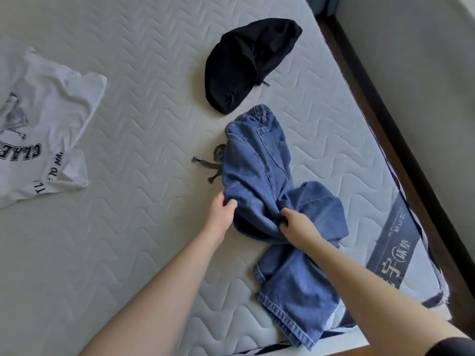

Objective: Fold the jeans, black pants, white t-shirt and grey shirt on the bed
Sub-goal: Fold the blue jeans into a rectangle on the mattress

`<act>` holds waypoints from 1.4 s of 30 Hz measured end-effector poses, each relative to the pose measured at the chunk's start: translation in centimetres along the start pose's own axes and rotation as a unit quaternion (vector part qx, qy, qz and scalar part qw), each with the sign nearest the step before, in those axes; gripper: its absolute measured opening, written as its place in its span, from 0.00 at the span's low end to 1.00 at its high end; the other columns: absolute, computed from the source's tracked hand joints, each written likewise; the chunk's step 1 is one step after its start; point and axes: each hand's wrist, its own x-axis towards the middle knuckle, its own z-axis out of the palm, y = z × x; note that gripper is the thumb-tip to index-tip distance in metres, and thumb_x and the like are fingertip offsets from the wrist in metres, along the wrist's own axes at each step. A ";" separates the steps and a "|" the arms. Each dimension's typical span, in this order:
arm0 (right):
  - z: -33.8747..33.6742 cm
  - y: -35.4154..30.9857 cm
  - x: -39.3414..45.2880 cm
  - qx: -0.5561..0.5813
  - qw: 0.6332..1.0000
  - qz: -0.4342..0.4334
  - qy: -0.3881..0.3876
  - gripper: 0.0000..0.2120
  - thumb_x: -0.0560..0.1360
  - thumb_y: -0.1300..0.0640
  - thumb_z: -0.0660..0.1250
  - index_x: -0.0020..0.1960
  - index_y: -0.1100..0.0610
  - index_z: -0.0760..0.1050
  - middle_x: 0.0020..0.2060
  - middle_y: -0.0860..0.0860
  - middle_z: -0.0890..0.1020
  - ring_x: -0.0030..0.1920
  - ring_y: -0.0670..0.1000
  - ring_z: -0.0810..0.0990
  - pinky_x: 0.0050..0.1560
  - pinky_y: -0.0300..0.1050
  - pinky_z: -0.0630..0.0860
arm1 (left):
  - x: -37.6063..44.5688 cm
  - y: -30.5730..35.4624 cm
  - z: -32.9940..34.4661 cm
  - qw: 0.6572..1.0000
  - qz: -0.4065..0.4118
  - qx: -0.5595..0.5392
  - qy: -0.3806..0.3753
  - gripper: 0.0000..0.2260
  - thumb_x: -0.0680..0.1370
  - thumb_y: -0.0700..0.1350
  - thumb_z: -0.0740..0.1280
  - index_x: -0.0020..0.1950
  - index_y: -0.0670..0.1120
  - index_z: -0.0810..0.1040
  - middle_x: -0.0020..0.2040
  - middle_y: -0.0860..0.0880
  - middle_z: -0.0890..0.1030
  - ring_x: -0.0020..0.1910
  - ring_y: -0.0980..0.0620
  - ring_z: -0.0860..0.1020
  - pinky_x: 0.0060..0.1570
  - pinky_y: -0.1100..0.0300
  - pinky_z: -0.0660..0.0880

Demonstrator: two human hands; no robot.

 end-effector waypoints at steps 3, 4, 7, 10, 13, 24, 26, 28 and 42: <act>0.0 -0.9 -3.9 0.012 0.997 0.009 -0.081 0.11 0.73 0.61 0.61 0.36 0.49 0.63 0.36 0.52 0.75 0.40 0.55 0.73 0.38 0.44 0.63 | -4.8 0.3 -1.5 0.999 0.036 0.021 -0.025 0.17 0.75 0.32 0.59 0.58 0.47 0.76 0.51 0.52 0.82 0.48 0.64 0.77 0.47 0.71 0.73; 0.0 -1.3 -4.9 0.018 0.994 0.014 -0.103 0.11 0.73 0.61 0.61 0.35 0.49 0.65 0.36 0.51 0.76 0.41 0.54 0.74 0.39 0.44 0.64 | -6.4 0.3 -2.0 0.998 0.045 0.032 -0.033 0.17 0.74 0.31 0.59 0.57 0.49 0.76 0.49 0.53 0.82 0.46 0.65 0.77 0.46 0.73 0.72; -0.2 -3.3 -7.7 0.133 0.987 0.060 -0.067 0.12 0.76 0.61 0.59 0.51 0.49 0.78 0.46 0.48 0.81 0.49 0.51 0.77 0.48 0.42 0.69 | -10.8 0.2 -3.6 0.991 0.064 0.104 -0.055 0.14 0.73 0.31 0.60 0.51 0.49 0.75 0.43 0.55 0.80 0.42 0.60 0.76 0.42 0.76 0.70; -1.6 -6.5 -9.7 0.310 0.945 0.107 -0.003 0.13 0.80 0.50 0.60 0.63 0.48 0.75 0.56 0.45 0.80 0.60 0.49 0.76 0.60 0.43 0.69 | -14.7 0.5 -5.3 0.976 0.095 0.176 -0.084 0.08 0.70 0.38 0.60 0.47 0.42 0.76 0.40 0.46 0.78 0.38 0.53 0.72 0.40 0.65 0.70; -3.9 -10.8 -10.4 0.433 0.884 0.150 -0.091 0.25 0.75 0.33 0.61 0.65 0.46 0.73 0.63 0.45 0.76 0.63 0.49 0.72 0.65 0.48 0.68 | -17.7 2.1 -6.9 0.943 0.205 0.238 -0.106 0.07 0.68 0.37 0.59 0.42 0.39 0.75 0.36 0.45 0.74 0.34 0.56 0.67 0.36 0.66 0.65; -6.1 -21.2 -13.2 0.245 0.933 0.101 -0.242 0.07 0.72 0.60 0.65 0.48 0.61 0.76 0.38 0.57 0.80 0.40 0.55 0.79 0.41 0.45 0.76 | -26.0 6.7 -10.9 0.846 0.349 0.380 -0.133 0.08 0.70 0.33 0.62 0.39 0.44 0.65 0.40 0.47 0.68 0.40 0.55 0.62 0.40 0.63 0.58; -5.9 -22.0 -14.2 0.281 0.928 0.087 -0.228 0.05 0.73 0.63 0.61 0.41 0.60 0.74 0.33 0.56 0.77 0.37 0.55 0.76 0.38 0.46 0.73 | -27.7 6.5 -11.9 0.870 0.332 0.343 -0.122 0.10 0.69 0.33 0.62 0.40 0.46 0.64 0.41 0.51 0.67 0.40 0.57 0.63 0.41 0.65 0.59; -5.7 -22.5 -14.9 0.309 0.924 0.071 -0.212 0.07 0.74 0.64 0.59 0.39 0.60 0.73 0.32 0.56 0.77 0.36 0.54 0.76 0.39 0.45 0.73 | -29.0 5.8 -13.5 0.882 0.322 0.322 -0.124 0.07 0.71 0.36 0.63 0.46 0.46 0.71 0.47 0.52 0.74 0.47 0.57 0.71 0.47 0.66 0.66; -7.9 -29.3 -21.7 0.429 0.892 0.076 -0.118 0.13 0.72 0.65 0.61 0.28 0.57 0.72 0.19 0.50 0.74 0.20 0.52 0.75 0.18 0.36 0.69 | -28.8 4.2 -24.3 0.992 0.105 0.029 0.067 0.26 0.66 0.73 0.64 0.59 0.62 0.73 0.58 0.64 0.77 0.58 0.67 0.74 0.51 0.70 0.67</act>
